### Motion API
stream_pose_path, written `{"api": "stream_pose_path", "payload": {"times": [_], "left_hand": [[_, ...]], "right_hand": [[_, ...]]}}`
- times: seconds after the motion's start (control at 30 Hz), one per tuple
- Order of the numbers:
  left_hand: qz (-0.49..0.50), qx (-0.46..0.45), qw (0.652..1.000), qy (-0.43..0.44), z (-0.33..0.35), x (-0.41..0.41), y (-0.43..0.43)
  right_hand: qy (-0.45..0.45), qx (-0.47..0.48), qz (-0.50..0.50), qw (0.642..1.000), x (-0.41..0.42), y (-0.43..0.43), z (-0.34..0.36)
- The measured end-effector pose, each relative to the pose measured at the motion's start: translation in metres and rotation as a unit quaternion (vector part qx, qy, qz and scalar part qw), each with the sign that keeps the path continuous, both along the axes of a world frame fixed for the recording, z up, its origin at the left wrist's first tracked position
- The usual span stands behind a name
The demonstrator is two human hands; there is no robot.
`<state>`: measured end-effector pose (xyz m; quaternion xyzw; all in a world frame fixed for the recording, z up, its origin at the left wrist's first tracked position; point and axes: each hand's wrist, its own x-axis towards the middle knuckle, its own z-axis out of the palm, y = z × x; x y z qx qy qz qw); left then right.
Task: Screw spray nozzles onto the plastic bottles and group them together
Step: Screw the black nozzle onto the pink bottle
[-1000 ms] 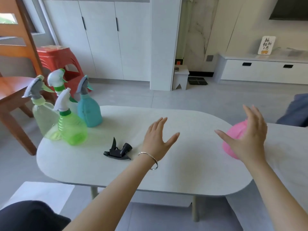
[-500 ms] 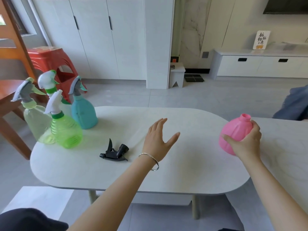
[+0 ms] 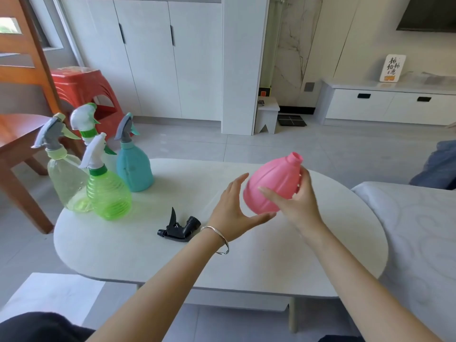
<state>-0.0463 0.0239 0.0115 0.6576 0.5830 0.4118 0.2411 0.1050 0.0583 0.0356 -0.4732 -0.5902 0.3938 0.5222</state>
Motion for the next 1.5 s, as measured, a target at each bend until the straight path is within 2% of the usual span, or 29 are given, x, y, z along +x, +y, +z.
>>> {"api": "stream_pose_path", "payload": {"times": [0.13,0.27,0.33,0.43,0.57,0.7,0.8,0.87,0.93,1.27,1.33,1.43,1.5], "left_hand": [[0.011,0.024,0.996,-0.082,0.006,-0.024,-0.006],[0.037,0.061,0.995,-0.064,0.014,-0.068,-0.019],[0.057,0.068,0.995,-0.035,0.018,-0.099,-0.026],[0.109,0.058,0.992,0.010,0.020,-0.146,-0.040],[0.152,0.050,0.987,-0.010,0.018,-0.181,-0.057],[0.149,0.052,0.987,-0.006,0.019,-0.183,-0.058],[0.150,0.053,0.987,-0.004,0.017,-0.184,-0.059],[0.155,0.049,0.987,-0.011,0.016,-0.188,-0.058],[0.163,0.046,0.985,-0.024,0.014,-0.191,-0.057],[0.168,0.031,0.985,-0.017,0.013,-0.188,-0.054],[0.169,0.032,0.985,-0.021,0.013,-0.188,-0.053],[0.169,0.028,0.985,-0.023,0.012,-0.186,-0.051],[0.166,0.019,0.986,-0.018,0.010,-0.183,-0.049]], "right_hand": [[0.037,-0.019,0.064,0.997,-0.039,-0.012,0.002],[0.050,-0.040,0.160,0.985,-0.065,-0.017,0.003],[0.027,-0.053,0.199,0.978,-0.075,-0.018,-0.002],[-0.070,-0.067,0.236,0.967,-0.086,-0.020,-0.018],[-0.216,-0.051,0.273,0.936,-0.101,-0.023,-0.042],[-0.309,0.018,0.275,0.910,-0.120,-0.027,-0.056],[-0.408,0.118,0.265,0.866,-0.133,-0.025,-0.064],[-0.457,0.150,0.265,0.836,-0.136,-0.023,-0.068],[-0.473,0.158,0.262,0.826,-0.135,-0.022,-0.070],[-0.455,0.179,0.257,0.834,-0.114,-0.017,-0.067],[-0.403,0.167,0.232,0.870,-0.107,-0.014,-0.060],[-0.243,0.124,0.161,0.948,-0.098,-0.007,-0.041],[-0.135,0.072,0.116,0.981,-0.090,0.000,-0.027]]}}
